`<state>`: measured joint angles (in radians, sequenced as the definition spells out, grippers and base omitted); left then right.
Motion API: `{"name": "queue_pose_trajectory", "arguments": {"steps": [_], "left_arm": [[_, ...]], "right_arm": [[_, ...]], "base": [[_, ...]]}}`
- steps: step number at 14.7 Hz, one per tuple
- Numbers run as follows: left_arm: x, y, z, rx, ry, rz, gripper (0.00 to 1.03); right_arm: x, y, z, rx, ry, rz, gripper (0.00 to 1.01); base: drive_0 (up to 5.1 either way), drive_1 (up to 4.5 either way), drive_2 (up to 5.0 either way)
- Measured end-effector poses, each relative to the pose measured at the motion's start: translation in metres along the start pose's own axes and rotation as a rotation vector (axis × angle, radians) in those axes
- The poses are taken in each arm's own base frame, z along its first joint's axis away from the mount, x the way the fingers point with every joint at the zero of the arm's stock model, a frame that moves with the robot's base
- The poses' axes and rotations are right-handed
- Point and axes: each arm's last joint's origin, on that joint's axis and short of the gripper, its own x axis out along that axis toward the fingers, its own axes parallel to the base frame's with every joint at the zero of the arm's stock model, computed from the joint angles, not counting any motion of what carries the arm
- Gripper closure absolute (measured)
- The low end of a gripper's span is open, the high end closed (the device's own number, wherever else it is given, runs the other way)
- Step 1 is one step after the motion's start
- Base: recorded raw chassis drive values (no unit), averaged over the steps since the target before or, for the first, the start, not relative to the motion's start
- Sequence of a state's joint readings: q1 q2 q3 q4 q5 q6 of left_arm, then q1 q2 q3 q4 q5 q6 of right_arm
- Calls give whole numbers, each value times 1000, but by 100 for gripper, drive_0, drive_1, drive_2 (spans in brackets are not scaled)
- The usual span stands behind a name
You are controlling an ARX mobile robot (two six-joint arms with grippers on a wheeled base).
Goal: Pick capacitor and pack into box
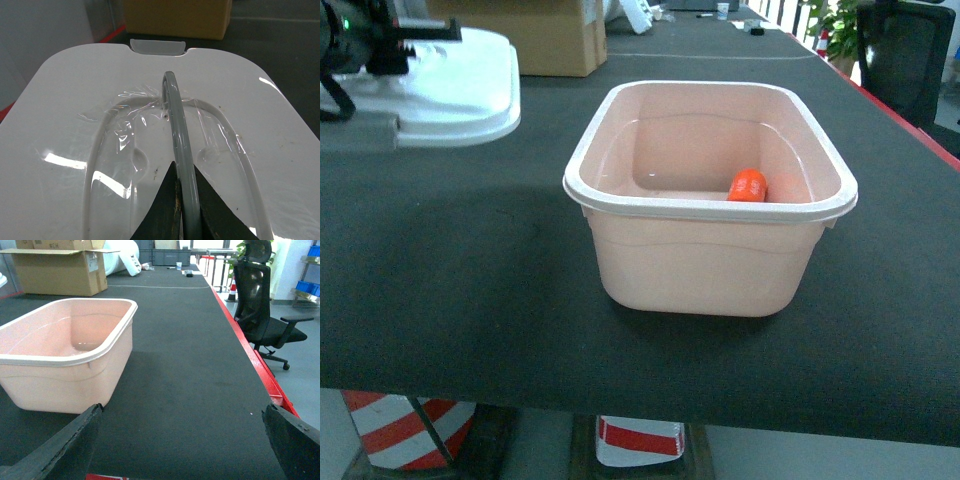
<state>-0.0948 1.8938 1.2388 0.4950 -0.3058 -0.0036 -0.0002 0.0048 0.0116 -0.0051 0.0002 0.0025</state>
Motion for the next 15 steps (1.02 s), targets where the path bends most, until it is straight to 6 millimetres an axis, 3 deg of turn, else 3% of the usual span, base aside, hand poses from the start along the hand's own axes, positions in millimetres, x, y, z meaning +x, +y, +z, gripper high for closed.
{"name": "queue_pose_trajectory", "arguments": {"steps": [3,6,7,11,15], "left_arm": [[-47,-51,36,-27,-49,-56,101],[-75,-106,51,-50,-84,-167,101],[-82,-134,52,-55,-86,-226,101],[-74,-199,30,-17,-25,-312,101],[-59,-213,0,-11,47,-320,101]], "right_arm": [[0,0,0,0,0,0,3],[0,0,0,0,0,0,3],[0,0,0,0,0,0,3],[0,0,0,0,0,0,3],[0,0,0,0,0,0,3]], "base": [[0,0,0],[0,0,0],[0,0,0],[0,0,0],[0,0,0]]}}
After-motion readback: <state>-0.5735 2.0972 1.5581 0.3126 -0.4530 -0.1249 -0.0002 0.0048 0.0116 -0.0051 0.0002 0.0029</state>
